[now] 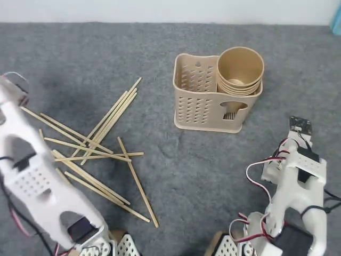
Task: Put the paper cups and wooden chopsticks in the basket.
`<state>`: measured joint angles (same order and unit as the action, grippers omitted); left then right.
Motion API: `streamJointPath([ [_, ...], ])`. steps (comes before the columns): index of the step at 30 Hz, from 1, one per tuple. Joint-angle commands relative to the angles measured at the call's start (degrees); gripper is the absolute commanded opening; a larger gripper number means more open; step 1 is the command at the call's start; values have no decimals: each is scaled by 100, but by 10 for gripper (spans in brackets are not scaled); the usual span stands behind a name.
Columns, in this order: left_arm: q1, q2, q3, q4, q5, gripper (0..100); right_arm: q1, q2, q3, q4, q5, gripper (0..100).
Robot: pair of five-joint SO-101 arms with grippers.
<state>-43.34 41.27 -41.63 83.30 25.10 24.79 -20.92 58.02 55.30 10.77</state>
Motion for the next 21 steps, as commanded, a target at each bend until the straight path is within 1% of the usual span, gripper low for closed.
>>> streamJointPath([
  [1, -26, 607, -1455, 255, 202, 194, 31, -277, -26, -154, 53, 8],
  [4, -62, 1275, -2308, 360, 202, 183, 31, -277, -26, -163, 62, 8],
  [10, -88, 2488, -3609, 510, 220, 166, 31, -277, -26, -171, 62, 8],
  [12, -97, 2831, -3925, 527, 255, 157, 31, -286, -26, -171, 62, 8],
  [17, -185, 3613, -4602, 492, 765, 152, 31, -295, -26, -224, 62, 8],
  [21, -149, 4167, -5059, 492, 774, 152, 31, -295, -26, -224, 62, 8],
])
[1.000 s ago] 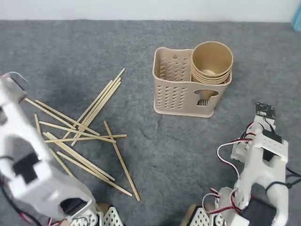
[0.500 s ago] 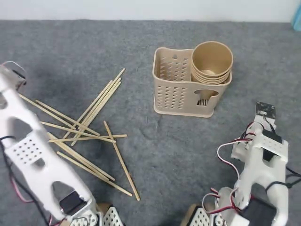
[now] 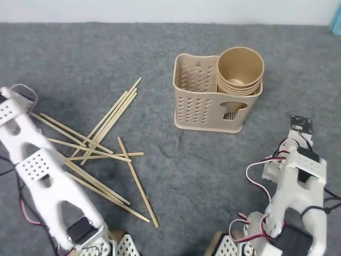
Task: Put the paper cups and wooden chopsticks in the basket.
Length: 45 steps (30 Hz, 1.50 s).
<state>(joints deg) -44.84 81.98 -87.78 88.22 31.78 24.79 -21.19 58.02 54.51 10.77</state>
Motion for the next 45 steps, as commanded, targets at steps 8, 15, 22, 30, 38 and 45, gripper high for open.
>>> streamJointPath([
  [8, 9, 527, -840, 62, 105, 116, 40, -277, -26, -145, 62, 8],
  [15, 18, -281, -840, 993, 105, 13, 57, -295, -26, -145, 62, 8],
  [22, -35, -1143, -822, 1257, 88, 13, 66, -295, -26, -145, 62, 8],
  [30, -448, -2453, -813, 1266, -79, 13, 66, -295, -26, -163, 62, 8],
  [38, -607, -4721, 971, 1266, -1099, 12, 48, -295, -26, -171, 62, 8],
  [45, -396, -6998, 3407, 1248, -1099, 12, 66, -295, -26, -145, 62, 8],
])
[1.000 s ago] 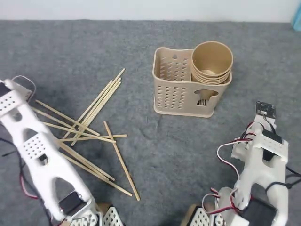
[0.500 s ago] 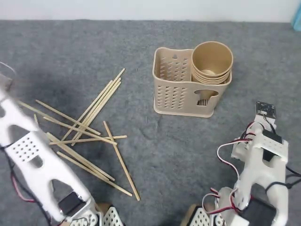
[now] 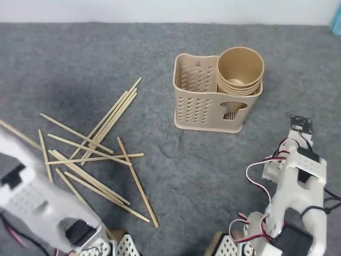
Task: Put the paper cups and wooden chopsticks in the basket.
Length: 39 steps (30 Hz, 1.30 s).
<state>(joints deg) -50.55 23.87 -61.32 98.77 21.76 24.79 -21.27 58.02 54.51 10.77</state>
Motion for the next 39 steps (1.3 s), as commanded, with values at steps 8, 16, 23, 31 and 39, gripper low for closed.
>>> streamJointPath([
  [8, 589, -3701, 2246, 193, -114, 12, 66, -286, -26, -119, 62, 8],
  [16, 1002, -5635, 3829, -413, -123, 13, 75, -286, -26, -119, 62, 8],
  [23, 1793, -7358, 5815, -1969, -123, 13, 75, -286, -26, -119, 62, 8],
  [31, 3516, -9196, 7811, -5002, -97, 13, 75, -286, -26, -127, 62, 8],
  [39, 5521, -9477, 9947, -9802, -105, 13, 75, -286, -26, -154, 62, 8],
])
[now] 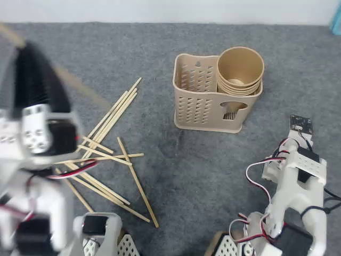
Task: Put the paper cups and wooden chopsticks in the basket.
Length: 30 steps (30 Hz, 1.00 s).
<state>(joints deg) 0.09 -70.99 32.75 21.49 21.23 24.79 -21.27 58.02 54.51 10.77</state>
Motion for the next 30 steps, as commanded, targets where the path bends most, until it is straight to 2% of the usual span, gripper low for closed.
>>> streamJointPath([
  [1, 554, 70, 637, -2453, -53, 13, 75, -286, -26, -154, 62, 8],
  [5, 976, 677, 462, -2602, -53, 13, 75, -286, -26, -154, 62, 8],
  [10, 1037, 1565, 338, -2699, -44, 13, 66, -286, -26, -171, 62, 8],
  [18, 1371, 2998, 347, -4018, -35, 13, 40, -286, -26, -268, 70, 8],
  [30, 1635, 5204, 356, -5152, -62, 13, 31, -286, -35, -295, 149, 8],
])
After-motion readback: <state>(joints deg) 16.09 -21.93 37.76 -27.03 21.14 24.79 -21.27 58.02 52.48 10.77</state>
